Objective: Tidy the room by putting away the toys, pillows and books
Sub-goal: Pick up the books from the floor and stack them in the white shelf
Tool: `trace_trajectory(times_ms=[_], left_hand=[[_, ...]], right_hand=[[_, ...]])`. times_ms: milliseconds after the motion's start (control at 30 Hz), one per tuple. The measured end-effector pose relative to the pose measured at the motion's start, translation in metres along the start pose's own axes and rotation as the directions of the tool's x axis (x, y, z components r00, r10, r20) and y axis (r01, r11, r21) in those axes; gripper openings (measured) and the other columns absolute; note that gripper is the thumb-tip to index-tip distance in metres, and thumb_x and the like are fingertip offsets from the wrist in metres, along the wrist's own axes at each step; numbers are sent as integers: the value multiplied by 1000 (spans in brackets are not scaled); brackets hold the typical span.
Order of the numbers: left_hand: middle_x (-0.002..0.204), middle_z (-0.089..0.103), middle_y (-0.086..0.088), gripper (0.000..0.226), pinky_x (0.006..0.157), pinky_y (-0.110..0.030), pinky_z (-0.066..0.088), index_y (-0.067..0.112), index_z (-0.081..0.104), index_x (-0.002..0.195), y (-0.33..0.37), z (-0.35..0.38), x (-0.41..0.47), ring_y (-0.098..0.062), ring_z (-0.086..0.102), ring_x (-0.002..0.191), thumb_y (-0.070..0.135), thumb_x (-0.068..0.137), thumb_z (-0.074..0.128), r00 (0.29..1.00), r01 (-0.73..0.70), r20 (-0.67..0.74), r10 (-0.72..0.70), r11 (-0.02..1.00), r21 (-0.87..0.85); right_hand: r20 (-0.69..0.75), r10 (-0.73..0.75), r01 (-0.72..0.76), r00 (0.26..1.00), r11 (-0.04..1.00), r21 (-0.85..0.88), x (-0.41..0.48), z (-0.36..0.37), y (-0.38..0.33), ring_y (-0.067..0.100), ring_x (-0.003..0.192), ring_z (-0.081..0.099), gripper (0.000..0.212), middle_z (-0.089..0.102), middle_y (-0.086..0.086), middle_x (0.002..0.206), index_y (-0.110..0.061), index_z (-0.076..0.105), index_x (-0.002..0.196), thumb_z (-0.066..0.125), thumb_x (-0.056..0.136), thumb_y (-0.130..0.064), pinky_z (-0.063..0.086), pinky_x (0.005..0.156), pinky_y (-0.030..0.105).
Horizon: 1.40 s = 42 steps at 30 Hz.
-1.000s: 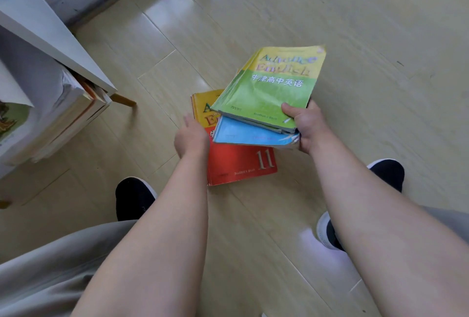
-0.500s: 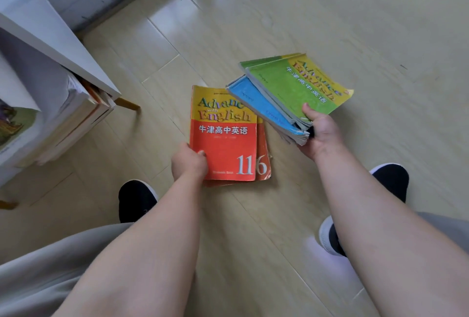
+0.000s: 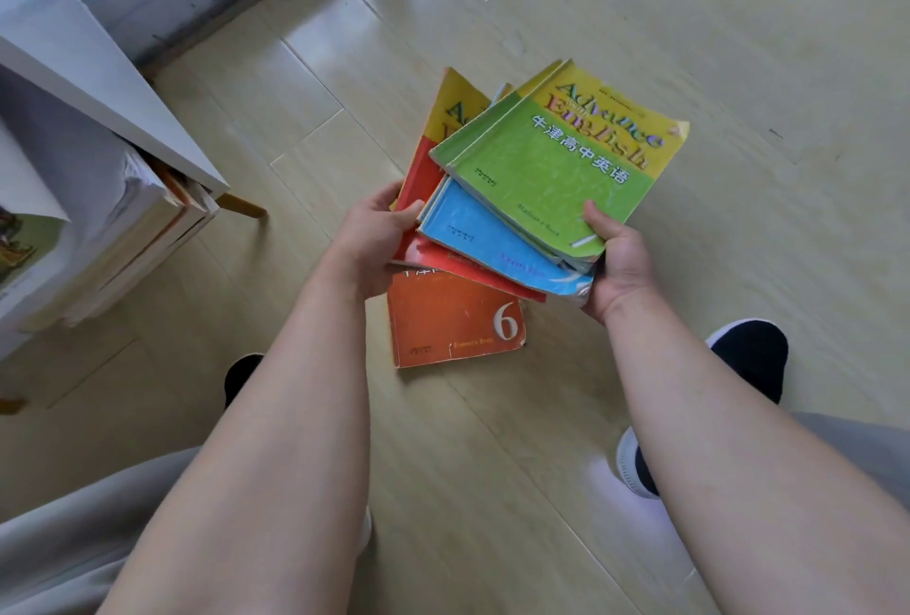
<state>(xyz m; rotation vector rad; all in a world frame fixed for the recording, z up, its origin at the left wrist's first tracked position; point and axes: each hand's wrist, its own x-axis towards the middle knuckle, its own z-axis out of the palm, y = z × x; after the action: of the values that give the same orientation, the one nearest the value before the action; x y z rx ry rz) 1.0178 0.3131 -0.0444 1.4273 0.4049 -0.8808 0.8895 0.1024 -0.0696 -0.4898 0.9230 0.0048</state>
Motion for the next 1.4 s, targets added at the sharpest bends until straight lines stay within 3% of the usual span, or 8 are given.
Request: trace_trajectory(times_ms=[167,300,400,533,667,900,1233,1400], left_hand=[[88,77,-3,24,65,-40,64,27,68,118,-14,15,-5,-23,74,68,14,104,53,998,49,30,-51,997,65],[94,73,-6,34,78,-42,62,18,69,106,-31,6,11,-26,72,86,42,106,45,964,87,-260,-49,987,136],[131,60,-16,53,101,-44,50,12,58,129,-65,-8,22,-37,57,122,49,91,65,826,360,-564,9,761,539],[139,53,-17,80,101,-46,49,9,43,136,-105,-11,9,-38,52,129,48,79,83,786,498,-613,-81,670,551],[123,68,-11,46,89,-44,58,13,62,126,-121,-18,8,-36,66,107,35,88,76,827,423,-540,-155,805,416],[128,66,-11,31,95,-42,48,17,55,126,-72,-12,1,-38,62,115,32,100,55,820,239,-532,208,722,650],[103,67,6,23,89,-41,54,21,55,118,36,6,-17,-26,64,94,34,100,50,589,-126,-487,645,668,733],[109,72,0,23,75,-35,63,15,62,120,39,12,-10,-15,72,89,17,97,63,823,-397,-374,427,904,158]], right_hand=[[102,54,-56,993,998,19,2,-1,-9,42,104,71,30,69,24,123,-2,61,123,53,103,-23,58,84,61],[22,47,-47,999,998,41,7,2,-8,50,110,67,38,62,31,131,-3,49,134,59,99,-15,55,85,67],[-22,0,2,1000,996,88,10,-1,-12,50,109,66,24,62,31,129,-3,51,120,58,99,-11,55,84,68],[-69,-37,45,997,992,119,19,-11,-15,52,109,66,28,60,32,131,-4,47,123,59,99,-11,53,87,69],[-129,-37,59,991,985,164,21,-15,-14,53,102,68,40,62,33,126,2,47,133,60,98,-15,58,72,66],[-260,-56,88,964,990,114,22,-30,-18,53,100,69,41,65,29,123,-1,53,132,65,94,-4,50,85,75],[-167,-110,72,980,973,-218,10,-41,11,38,95,74,34,75,20,109,-4,65,120,65,88,8,61,79,55],[-235,-164,-20,958,780,-625,13,-32,23,32,98,71,37,72,17,116,-11,68,112,57,88,16,60,81,44]])
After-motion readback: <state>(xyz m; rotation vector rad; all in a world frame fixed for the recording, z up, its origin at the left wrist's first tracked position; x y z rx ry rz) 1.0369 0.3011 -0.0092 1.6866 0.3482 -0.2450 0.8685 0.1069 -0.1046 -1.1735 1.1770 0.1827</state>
